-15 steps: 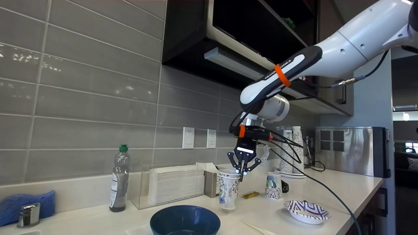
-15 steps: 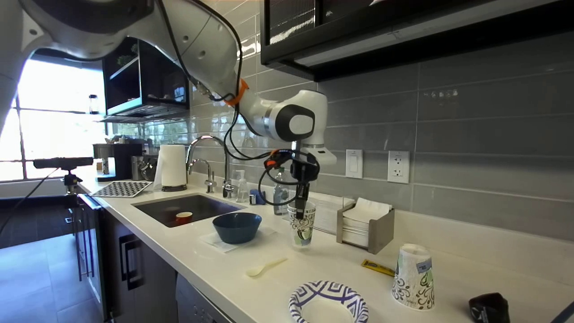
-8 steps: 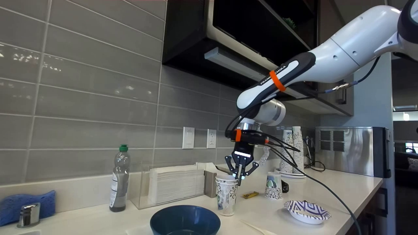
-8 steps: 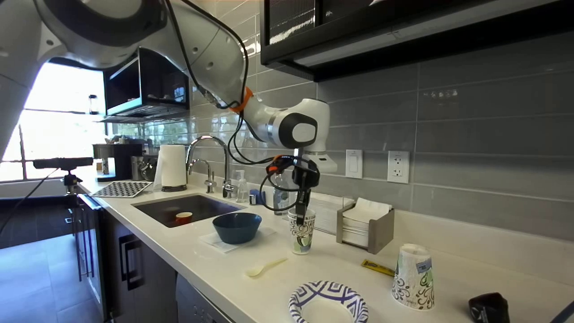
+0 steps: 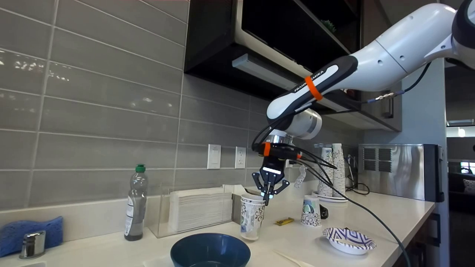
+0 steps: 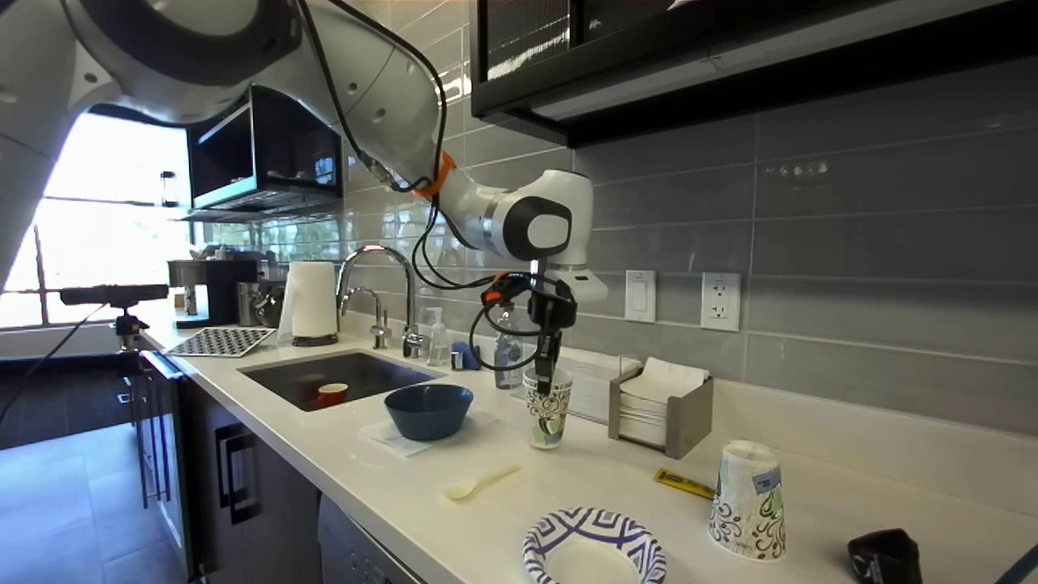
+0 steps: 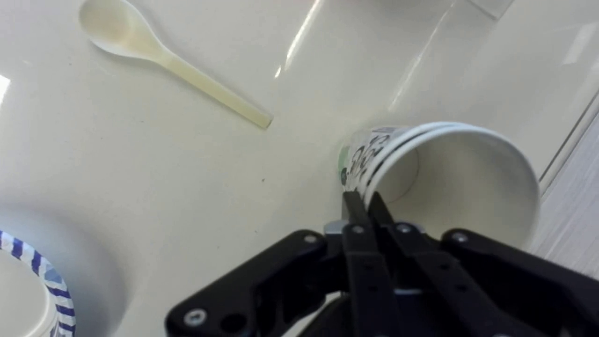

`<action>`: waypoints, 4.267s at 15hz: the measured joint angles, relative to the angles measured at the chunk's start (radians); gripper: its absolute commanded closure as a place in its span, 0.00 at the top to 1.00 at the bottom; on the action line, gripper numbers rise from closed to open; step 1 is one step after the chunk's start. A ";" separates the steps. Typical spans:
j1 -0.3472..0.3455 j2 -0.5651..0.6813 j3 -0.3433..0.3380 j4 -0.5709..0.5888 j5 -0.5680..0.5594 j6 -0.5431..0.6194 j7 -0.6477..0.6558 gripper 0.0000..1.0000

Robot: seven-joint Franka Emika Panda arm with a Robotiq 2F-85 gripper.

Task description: Remove the paper cups from the blue bowl, put them on the counter, unstack the paper cups and then move the blue bowl to the right

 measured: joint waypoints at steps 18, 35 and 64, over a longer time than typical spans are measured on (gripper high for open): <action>-0.002 -0.040 -0.022 0.011 -0.002 -0.030 0.008 0.54; 0.001 0.007 -0.008 0.011 -0.001 -0.043 0.001 0.36; 0.041 -0.053 0.002 0.122 -0.009 -0.024 0.009 0.01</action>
